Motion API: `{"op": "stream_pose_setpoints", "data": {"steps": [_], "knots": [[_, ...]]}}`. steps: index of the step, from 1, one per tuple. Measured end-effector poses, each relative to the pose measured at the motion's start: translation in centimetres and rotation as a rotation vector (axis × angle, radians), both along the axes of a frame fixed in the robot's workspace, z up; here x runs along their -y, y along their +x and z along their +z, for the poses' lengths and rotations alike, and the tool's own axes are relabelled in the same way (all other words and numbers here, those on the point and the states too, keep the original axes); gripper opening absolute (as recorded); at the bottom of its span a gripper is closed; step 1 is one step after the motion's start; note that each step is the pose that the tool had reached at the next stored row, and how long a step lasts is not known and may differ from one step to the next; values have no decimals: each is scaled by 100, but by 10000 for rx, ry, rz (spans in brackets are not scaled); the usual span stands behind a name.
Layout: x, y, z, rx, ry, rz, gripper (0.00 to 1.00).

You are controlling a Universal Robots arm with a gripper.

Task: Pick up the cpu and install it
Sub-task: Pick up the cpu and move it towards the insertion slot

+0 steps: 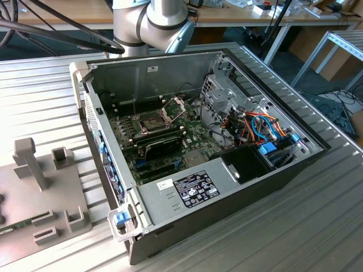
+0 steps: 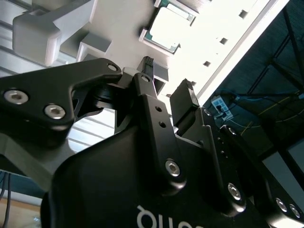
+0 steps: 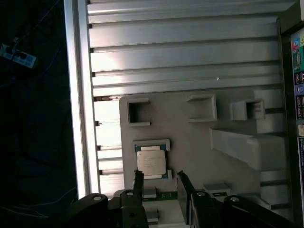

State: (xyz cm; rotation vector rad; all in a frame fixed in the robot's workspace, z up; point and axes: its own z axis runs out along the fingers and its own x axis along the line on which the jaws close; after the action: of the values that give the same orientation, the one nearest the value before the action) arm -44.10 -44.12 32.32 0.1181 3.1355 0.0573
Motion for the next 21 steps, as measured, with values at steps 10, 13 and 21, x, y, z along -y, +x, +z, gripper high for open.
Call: {"op": "stream_pose_setpoints", "data": {"steps": [10, 13, 21], "knots": [[0, 0, -79, -1, -1, -1, 42], [0, 0, -88, 0, -1, 0, 42], [0, 0, -100, 0, -1, 0, 42]]}}
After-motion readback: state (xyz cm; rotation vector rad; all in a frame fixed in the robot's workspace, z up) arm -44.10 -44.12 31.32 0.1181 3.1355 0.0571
